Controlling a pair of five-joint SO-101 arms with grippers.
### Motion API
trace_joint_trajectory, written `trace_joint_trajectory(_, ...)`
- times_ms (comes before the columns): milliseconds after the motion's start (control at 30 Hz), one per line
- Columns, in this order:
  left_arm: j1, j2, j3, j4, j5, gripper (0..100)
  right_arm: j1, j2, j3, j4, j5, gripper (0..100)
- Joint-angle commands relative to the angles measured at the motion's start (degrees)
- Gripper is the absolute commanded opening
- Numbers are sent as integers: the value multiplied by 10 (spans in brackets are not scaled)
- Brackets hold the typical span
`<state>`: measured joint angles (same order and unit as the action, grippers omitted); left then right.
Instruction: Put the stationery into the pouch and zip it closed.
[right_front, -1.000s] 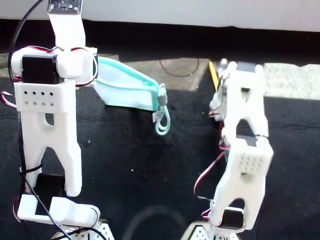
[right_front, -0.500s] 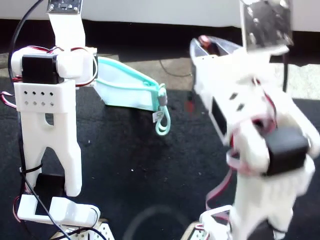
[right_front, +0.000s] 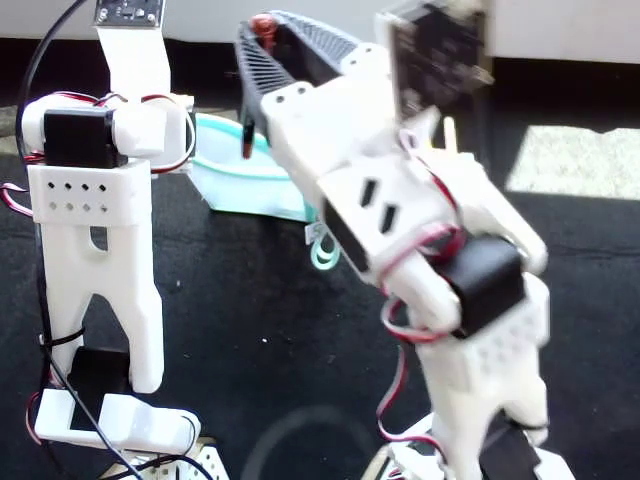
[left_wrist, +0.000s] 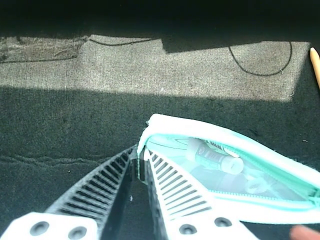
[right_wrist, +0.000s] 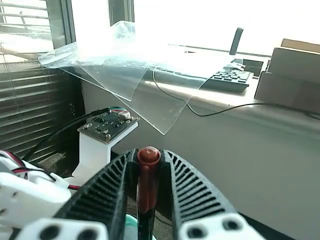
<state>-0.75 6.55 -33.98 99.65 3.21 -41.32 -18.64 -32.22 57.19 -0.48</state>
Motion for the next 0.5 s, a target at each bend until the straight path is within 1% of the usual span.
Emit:
trace_joint_trajectory(0,7,28,6,8,4,8,-15,20,-7,-14,-3,6)
trace_joint_trajectory(167,7,28,6,8,4,8,-11,58,-5,-14,-3,6)
trace_joint_trajectory(367,6,28,6,8,4,8,26,117,-5,-15,-3,6)
trace_joint_trajectory(467,6,28,6,8,4,8,31,146,-5,-12,-5,6)
